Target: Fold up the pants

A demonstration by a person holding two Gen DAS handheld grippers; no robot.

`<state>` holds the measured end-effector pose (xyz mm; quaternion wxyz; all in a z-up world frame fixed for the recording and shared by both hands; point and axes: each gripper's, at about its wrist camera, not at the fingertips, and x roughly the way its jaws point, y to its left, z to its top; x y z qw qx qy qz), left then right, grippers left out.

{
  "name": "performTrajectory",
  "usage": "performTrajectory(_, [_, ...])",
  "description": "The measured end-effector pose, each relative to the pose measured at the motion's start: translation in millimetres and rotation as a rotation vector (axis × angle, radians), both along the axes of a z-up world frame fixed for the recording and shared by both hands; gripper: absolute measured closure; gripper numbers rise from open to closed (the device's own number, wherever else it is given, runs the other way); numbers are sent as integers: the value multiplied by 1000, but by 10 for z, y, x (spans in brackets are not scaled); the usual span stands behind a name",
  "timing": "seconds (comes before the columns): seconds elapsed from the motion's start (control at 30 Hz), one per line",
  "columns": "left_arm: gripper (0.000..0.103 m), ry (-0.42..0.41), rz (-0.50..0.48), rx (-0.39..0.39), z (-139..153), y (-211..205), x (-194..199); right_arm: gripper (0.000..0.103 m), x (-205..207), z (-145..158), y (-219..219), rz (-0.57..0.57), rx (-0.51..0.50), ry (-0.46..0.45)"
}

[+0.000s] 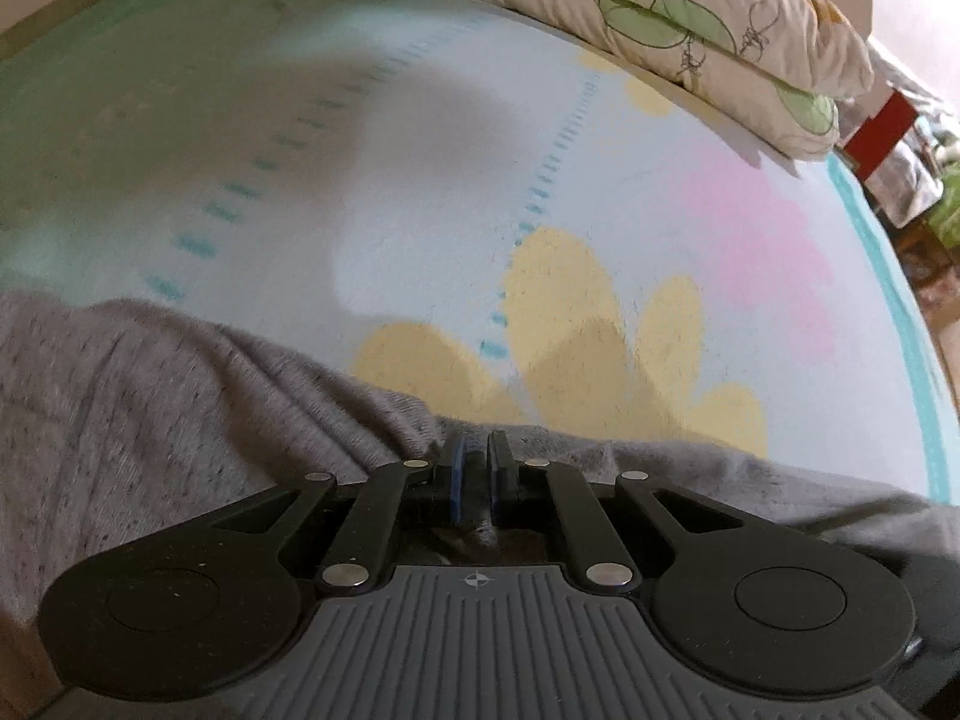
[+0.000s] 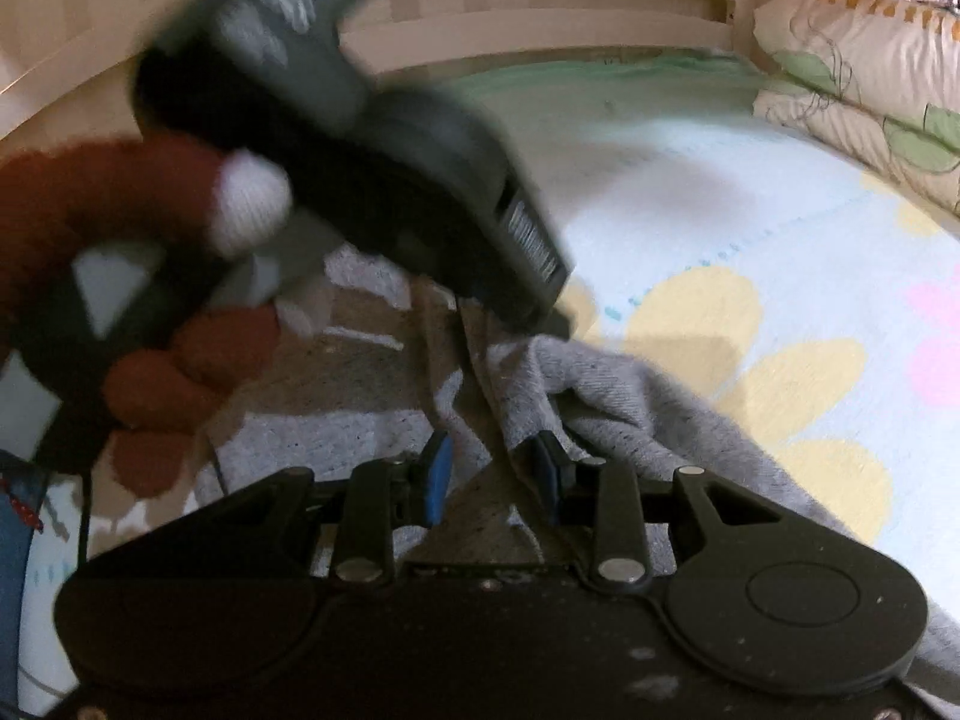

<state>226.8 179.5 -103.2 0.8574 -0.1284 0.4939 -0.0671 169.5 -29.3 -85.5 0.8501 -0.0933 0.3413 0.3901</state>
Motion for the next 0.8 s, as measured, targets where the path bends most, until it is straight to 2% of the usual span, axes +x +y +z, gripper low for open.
performTrajectory(0.07, [94,-2,5,-7,25,24,-13,72,-11,83,-57,-26,14,-44])
performTrajectory(0.13, [94,-5,0,2,50,19,-8,71,46,122,-77,-32,25,-42])
performTrajectory(0.27, [94,-10,-13,16,105,10,14,71,165,76,-10,-26,-14,-53])
performTrajectory(0.4, [94,-48,20,25,215,84,-33,70,304,-51,74,20,-33,68])
performTrajectory(0.53, [94,-106,42,63,342,175,-295,68,272,-80,102,47,-43,53])
performTrajectory(0.73, [94,-10,22,83,70,216,-689,68,433,-9,77,-10,32,52])
performTrajectory(0.77, [95,-5,17,82,28,217,-722,68,468,-28,106,-17,38,54])
performTrajectory(0.8, [94,-35,14,82,13,217,-788,68,500,-15,102,-24,46,58])
